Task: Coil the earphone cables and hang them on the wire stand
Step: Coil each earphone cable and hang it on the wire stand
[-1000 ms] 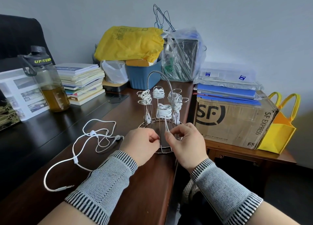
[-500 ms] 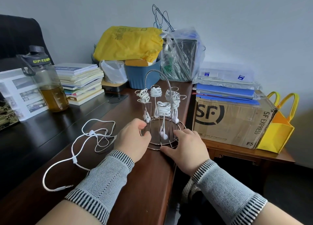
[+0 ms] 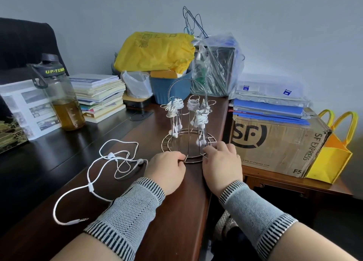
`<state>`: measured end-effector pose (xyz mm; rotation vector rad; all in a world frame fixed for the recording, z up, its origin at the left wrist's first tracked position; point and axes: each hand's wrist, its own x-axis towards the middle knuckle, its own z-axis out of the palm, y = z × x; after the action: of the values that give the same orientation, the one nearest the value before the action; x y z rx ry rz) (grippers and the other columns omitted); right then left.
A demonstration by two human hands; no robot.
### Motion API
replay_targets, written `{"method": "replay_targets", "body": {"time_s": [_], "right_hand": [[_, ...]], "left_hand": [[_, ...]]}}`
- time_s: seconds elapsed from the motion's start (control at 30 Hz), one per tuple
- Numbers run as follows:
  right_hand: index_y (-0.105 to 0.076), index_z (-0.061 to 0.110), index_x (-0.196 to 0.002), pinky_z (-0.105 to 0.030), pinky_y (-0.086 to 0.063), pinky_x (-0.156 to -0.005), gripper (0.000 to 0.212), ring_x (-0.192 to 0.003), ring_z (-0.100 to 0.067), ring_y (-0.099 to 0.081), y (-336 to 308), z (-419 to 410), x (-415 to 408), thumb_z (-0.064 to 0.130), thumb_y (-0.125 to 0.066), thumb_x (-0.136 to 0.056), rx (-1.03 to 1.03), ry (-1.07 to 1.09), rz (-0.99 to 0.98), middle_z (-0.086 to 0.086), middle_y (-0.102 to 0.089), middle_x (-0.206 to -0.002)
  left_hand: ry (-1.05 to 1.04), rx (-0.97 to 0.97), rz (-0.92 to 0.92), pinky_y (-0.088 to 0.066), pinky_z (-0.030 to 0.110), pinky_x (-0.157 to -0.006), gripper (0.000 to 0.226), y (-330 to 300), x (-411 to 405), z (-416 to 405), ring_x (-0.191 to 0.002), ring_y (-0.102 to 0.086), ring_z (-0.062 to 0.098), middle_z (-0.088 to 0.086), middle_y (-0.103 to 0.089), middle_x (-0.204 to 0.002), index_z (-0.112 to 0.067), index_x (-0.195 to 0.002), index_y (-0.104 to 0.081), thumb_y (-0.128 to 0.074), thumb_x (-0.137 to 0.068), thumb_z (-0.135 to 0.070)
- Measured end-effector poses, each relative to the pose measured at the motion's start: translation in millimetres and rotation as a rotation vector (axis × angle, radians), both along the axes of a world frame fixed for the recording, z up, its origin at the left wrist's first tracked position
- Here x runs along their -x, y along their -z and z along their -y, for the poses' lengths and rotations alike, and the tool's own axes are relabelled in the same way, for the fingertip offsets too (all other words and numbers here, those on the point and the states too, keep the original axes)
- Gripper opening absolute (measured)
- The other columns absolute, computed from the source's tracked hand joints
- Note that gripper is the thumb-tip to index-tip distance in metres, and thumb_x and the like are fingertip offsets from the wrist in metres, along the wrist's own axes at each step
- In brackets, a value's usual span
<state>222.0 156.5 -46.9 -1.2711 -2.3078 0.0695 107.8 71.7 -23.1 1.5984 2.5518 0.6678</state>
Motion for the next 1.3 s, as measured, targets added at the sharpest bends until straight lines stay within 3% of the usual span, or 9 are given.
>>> {"method": "replay_targets", "body": {"time_s": [0.1,0.23,0.4,0.5,0.6,0.7,0.83,1.13,1.3], "right_hand": [[-0.074,0.016,-0.086,-0.041,-0.053,-0.068,0.013,-0.085,-0.031,-0.059,6,0,5,0.011,-0.066,-0.078,-0.116,-0.162,-0.008,-0.003,-0.065,-0.089],[-0.069,0.019,-0.106,-0.034,-0.047,-0.087,0.028,-0.102,-0.023,-0.053,7,-1,4,0.020,-0.044,-0.094,-0.075,-0.240,0.098,-0.001,-0.062,-0.104],[-0.066,0.017,-0.103,-0.032,-0.046,-0.083,0.026,-0.102,-0.024,-0.051,0,2,4,0.017,-0.042,-0.094,-0.083,-0.248,0.148,-0.002,-0.060,-0.104],[-0.069,0.011,-0.089,-0.039,-0.048,-0.075,0.014,-0.092,-0.032,-0.055,-3,8,9,0.013,-0.056,-0.084,-0.175,-0.249,0.159,-0.007,-0.063,-0.094],[-0.071,0.010,-0.090,-0.041,-0.054,-0.071,0.018,-0.084,-0.033,-0.058,-3,19,23,0.011,-0.071,-0.071,-0.108,-0.332,0.011,-0.008,-0.064,-0.091],[-0.068,0.013,-0.109,-0.035,-0.048,-0.084,0.030,-0.097,-0.030,-0.057,-18,36,43,0.008,-0.057,-0.082,0.095,-0.402,-0.184,-0.008,-0.060,-0.107],[-0.067,0.016,-0.112,-0.027,-0.044,-0.090,0.029,-0.100,-0.023,-0.060,-21,52,71,0.012,-0.053,-0.088,0.244,-0.401,-0.294,-0.006,-0.060,-0.111],[-0.063,0.030,-0.121,-0.041,-0.039,-0.099,0.034,-0.107,-0.028,-0.038,-3,55,106,0.023,-0.050,-0.090,0.093,-0.620,0.095,-0.003,-0.048,-0.116],[-0.068,0.025,-0.104,-0.043,-0.041,-0.096,0.023,-0.104,-0.028,-0.038,1,53,106,0.029,-0.051,-0.090,0.031,-0.630,0.068,-0.004,-0.048,-0.112]], "left_hand": [[0.006,0.013,-0.018,-0.041,0.029,-0.101,0.036,1,1,-1,-0.122,-0.054,0.020,-0.003,-0.064,-0.128,-0.031,-0.127,-0.063,-0.043,-0.098,-0.022],[0.012,0.021,-0.030,-0.041,0.030,-0.100,0.037,3,1,-2,-0.121,-0.054,0.021,-0.002,-0.065,-0.127,-0.030,-0.127,-0.063,-0.044,-0.097,-0.021],[0.018,0.004,-0.034,-0.041,0.029,-0.100,0.037,8,3,-3,-0.120,-0.055,0.020,-0.004,-0.065,-0.127,-0.030,-0.127,-0.063,-0.045,-0.096,-0.021],[0.045,-0.021,-0.039,-0.044,0.031,-0.098,0.035,7,1,-2,-0.118,-0.057,0.021,-0.004,-0.066,-0.124,-0.031,-0.125,-0.064,-0.046,-0.096,-0.020],[-0.010,-0.060,-0.054,-0.047,0.032,-0.093,0.031,-4,9,0,-0.112,-0.060,0.024,0.000,-0.069,-0.117,-0.030,-0.116,-0.069,-0.049,-0.095,-0.019],[-0.133,-0.117,-0.061,-0.045,0.030,-0.097,0.029,-24,38,7,-0.112,-0.060,0.022,-0.002,-0.069,-0.119,-0.028,-0.112,-0.071,-0.052,-0.093,-0.017],[-0.242,0.002,-0.118,-0.051,0.038,-0.096,0.023,-42,84,33,-0.105,-0.063,0.023,0.001,-0.071,-0.113,-0.020,-0.106,-0.074,-0.055,-0.094,-0.018],[-0.381,0.052,0.008,-0.048,0.032,-0.074,0.024,-9,132,58,-0.090,-0.064,0.029,0.006,-0.073,-0.093,-0.016,-0.086,-0.076,-0.054,-0.094,-0.022],[-0.290,-0.070,0.197,-0.052,0.044,-0.085,0.028,-3,129,51,-0.084,-0.067,0.028,0.007,-0.074,-0.083,-0.016,-0.079,-0.075,-0.052,-0.091,-0.027]]}}
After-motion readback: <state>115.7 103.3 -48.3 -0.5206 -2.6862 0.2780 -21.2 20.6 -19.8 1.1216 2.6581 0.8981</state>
